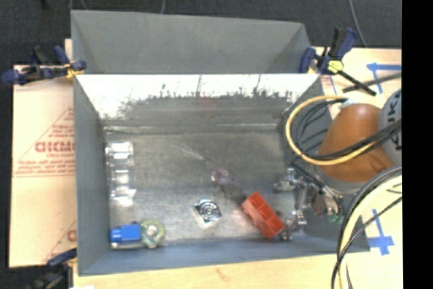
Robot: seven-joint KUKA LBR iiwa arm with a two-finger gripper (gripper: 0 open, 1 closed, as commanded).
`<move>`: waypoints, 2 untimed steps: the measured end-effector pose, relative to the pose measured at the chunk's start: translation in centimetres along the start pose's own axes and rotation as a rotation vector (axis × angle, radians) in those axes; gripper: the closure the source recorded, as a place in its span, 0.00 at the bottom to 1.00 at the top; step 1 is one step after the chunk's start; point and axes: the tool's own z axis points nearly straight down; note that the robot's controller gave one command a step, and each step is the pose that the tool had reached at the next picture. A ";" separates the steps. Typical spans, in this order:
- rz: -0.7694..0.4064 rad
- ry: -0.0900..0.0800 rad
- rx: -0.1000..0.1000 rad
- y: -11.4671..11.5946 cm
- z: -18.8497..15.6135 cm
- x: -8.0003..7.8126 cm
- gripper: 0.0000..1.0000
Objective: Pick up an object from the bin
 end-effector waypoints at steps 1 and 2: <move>-0.068 -0.013 0.005 4.1 0.7 -0.1 0.00; 0.022 -0.011 0.001 9.9 0.8 -1.2 0.00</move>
Offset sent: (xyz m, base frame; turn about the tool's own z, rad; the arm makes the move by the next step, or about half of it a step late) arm -0.0030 0.0446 -0.0115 -0.0667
